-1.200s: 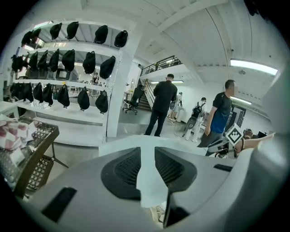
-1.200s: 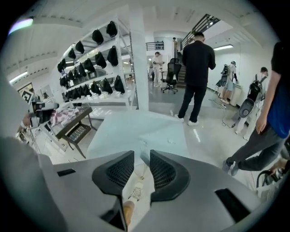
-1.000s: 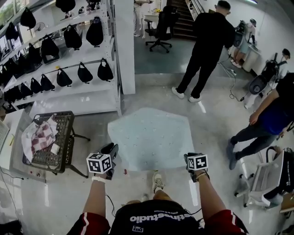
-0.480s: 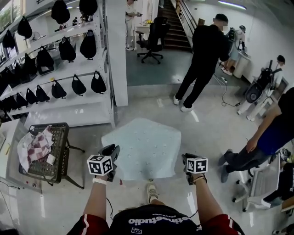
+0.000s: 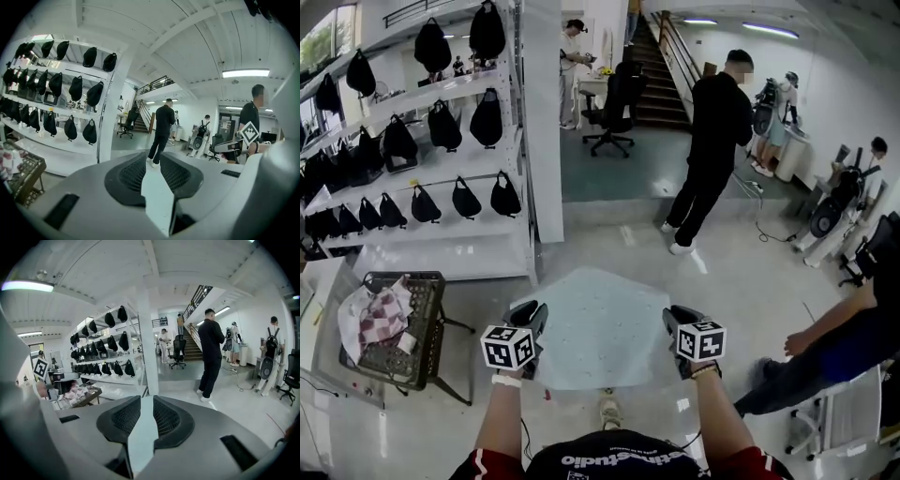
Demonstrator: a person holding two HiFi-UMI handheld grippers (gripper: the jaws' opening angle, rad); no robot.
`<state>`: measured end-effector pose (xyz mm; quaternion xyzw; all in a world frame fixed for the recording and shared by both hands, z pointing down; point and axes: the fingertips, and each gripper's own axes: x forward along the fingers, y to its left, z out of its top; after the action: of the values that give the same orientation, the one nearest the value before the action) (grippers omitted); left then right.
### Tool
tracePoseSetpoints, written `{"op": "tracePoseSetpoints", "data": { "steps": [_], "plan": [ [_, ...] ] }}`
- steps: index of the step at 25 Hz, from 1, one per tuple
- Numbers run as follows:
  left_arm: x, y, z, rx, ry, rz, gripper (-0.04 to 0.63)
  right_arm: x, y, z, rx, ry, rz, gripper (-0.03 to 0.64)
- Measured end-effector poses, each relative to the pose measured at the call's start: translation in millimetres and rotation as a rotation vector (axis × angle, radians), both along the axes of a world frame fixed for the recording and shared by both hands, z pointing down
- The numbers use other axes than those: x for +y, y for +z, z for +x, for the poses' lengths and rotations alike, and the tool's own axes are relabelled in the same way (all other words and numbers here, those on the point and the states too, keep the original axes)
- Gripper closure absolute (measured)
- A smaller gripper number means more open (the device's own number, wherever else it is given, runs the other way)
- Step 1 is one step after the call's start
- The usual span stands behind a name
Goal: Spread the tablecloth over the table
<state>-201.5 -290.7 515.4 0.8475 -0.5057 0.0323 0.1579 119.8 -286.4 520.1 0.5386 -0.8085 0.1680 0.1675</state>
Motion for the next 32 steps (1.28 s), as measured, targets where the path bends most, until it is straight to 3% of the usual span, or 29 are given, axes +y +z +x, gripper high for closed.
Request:
{"op": "tracePoseSetpoints", "data": {
  "steps": [8,15,25,32],
  "plan": [
    [-0.9,-35.9,-1.0,-0.037,-0.033,0.068,0.489,-6.7,-59.2,-11.5,-0.025,-0.001,0.142,0.511],
    [2.8,-81.3,7.4,-0.026,-0.056,0.156,0.497,-4.0,-109.6,-12.7,-0.055,0.041,0.287,0.515],
    [7.6,-114.1,14.4,-0.056,-0.101,0.238,0.559,6.5,-138.8,0.3,-0.076,0.083,0.374,0.539],
    [8.8,-118.7,20.0,-0.028,-0.084,0.247,0.578,13.2,-142.9,-0.6,-0.075,0.071,0.392,0.583]
  ]
}}
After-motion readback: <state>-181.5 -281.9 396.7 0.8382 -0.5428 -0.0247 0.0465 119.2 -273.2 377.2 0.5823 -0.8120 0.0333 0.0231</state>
